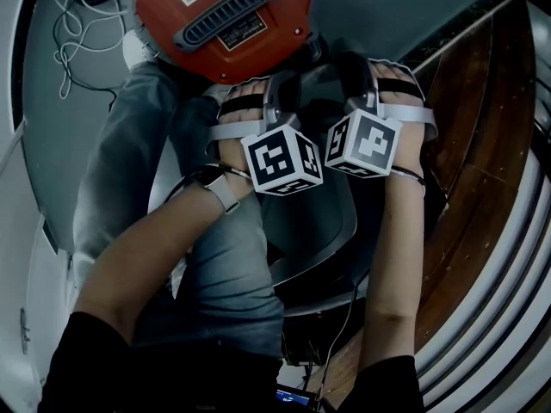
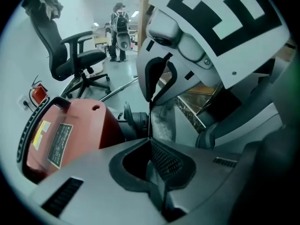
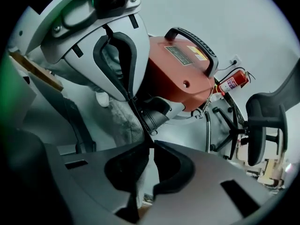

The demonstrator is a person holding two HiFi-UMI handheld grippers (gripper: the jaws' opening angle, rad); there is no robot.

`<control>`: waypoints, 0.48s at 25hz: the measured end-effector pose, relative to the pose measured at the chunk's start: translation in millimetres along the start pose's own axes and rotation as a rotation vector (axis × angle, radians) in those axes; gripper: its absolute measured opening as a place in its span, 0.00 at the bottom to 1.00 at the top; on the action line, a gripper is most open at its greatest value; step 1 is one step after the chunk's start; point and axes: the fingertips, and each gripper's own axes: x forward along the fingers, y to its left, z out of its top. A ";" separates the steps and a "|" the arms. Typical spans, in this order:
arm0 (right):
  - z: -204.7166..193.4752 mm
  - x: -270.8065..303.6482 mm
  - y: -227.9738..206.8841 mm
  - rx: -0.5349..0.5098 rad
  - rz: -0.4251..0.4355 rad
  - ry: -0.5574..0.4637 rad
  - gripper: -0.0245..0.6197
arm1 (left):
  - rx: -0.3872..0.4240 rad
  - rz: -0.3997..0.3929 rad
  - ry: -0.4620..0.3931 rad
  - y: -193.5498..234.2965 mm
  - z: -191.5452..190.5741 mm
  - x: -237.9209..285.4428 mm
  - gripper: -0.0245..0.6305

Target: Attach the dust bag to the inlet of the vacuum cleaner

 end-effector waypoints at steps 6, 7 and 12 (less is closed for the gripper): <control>14.6 1.1 -9.3 -0.042 0.014 0.010 0.11 | 0.032 0.009 0.002 -6.0 -5.9 -7.0 0.06; 14.9 1.1 -9.6 -0.035 0.013 0.008 0.11 | 0.029 0.025 -0.015 -2.4 -2.7 -10.3 0.06; 5.8 1.5 -7.7 0.119 0.016 -0.027 0.11 | 0.022 0.020 -0.048 6.5 21.6 -13.0 0.06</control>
